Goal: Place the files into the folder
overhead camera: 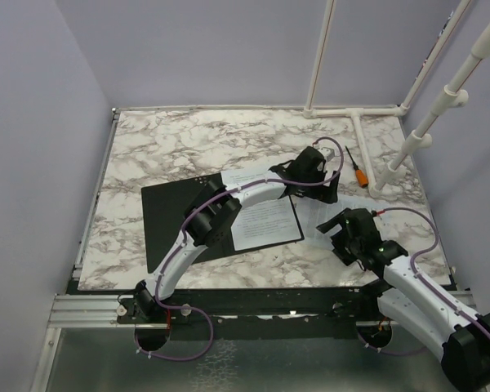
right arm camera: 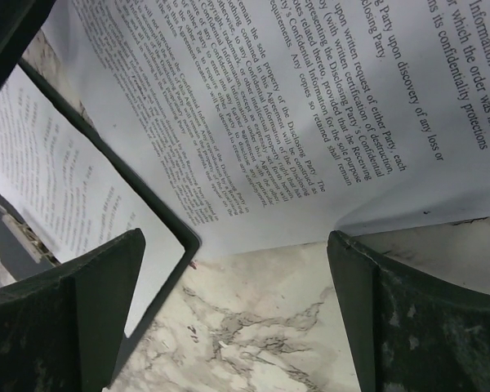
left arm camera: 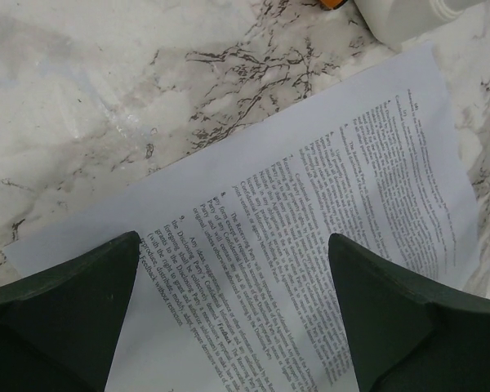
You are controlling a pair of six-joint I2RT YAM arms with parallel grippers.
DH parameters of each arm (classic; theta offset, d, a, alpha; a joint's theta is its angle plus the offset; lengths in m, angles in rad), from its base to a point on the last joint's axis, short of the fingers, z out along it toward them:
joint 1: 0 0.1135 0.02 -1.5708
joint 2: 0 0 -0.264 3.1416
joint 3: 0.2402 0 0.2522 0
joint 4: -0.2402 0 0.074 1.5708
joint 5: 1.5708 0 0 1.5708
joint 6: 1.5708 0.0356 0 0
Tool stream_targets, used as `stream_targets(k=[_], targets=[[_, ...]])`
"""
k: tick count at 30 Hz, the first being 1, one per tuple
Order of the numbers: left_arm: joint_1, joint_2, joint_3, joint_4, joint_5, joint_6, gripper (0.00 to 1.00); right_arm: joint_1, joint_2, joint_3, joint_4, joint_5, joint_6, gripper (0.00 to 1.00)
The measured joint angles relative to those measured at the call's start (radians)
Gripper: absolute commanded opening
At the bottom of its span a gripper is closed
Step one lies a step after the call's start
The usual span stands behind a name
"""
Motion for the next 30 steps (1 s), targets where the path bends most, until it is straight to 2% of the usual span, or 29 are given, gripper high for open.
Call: stream_targets(k=[10, 22, 30], targets=[[0.000, 0.008, -0.008, 0.018, 0.023, 0.021, 0.99, 0.000, -0.037, -0.035, 0.021, 0.065, 0.159, 0.93], [0.001, -0.027, -0.092, 0.091, 0.049, 0.036, 0.99, 0.000, 0.005, -0.039, 0.069, 0.126, 0.257, 0.86], [-0.007, -0.069, -0.148, 0.078, 0.072, 0.044, 0.99, 0.000, 0.025, -0.049, 0.096, 0.183, 0.322, 0.73]])
